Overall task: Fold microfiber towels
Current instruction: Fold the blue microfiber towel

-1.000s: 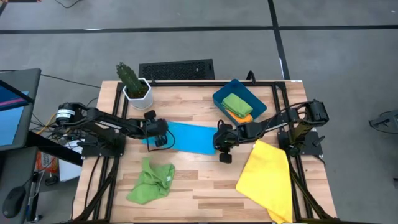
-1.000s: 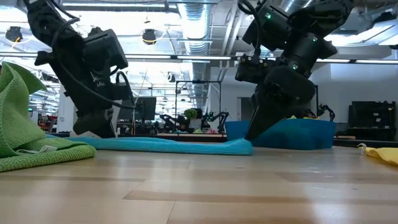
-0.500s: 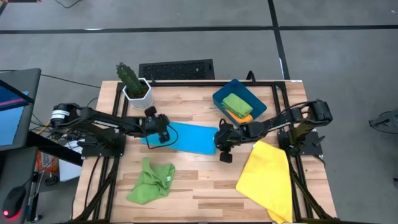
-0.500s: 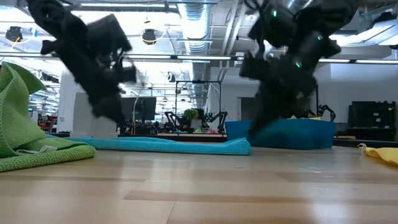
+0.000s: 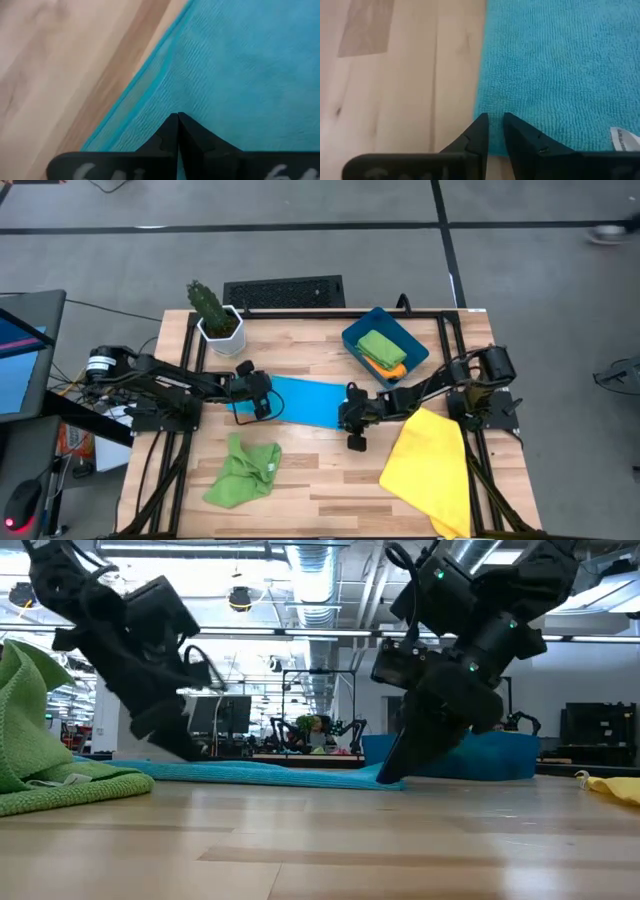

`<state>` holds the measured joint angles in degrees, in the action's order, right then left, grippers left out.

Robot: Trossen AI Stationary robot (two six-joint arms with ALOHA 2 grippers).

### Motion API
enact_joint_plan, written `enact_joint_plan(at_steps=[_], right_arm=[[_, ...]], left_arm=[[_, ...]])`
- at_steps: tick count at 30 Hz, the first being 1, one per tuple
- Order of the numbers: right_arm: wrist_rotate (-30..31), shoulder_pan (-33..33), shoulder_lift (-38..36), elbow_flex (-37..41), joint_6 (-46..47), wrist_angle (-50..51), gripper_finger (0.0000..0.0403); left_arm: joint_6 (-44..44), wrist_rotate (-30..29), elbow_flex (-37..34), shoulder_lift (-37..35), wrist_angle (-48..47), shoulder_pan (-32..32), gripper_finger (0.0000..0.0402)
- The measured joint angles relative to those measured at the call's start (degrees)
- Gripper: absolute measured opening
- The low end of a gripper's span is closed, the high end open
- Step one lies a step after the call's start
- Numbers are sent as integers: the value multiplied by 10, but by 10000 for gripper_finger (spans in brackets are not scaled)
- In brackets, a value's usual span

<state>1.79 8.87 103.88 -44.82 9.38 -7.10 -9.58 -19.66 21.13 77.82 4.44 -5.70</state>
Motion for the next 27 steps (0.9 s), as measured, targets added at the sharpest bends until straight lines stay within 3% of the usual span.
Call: enact_joint_plan(at_steps=[13, 17, 22, 27], right_arm=[[1, 28, 2, 0, 7, 23, 86], [-1, 27, -5, 1, 7, 21, 86], [27, 29, -44, 6, -9, 46, 86], [55, 31, -75, 4, -12, 49, 86]], left_arm=[[44, -32, -4, 22, 35, -60, 0], [29, -4, -2, 20, 34, -64, 0], [-13, 57, 29, -10, 34, -32, 0], [-61, 24, 44, -42, 65, 32, 0]])
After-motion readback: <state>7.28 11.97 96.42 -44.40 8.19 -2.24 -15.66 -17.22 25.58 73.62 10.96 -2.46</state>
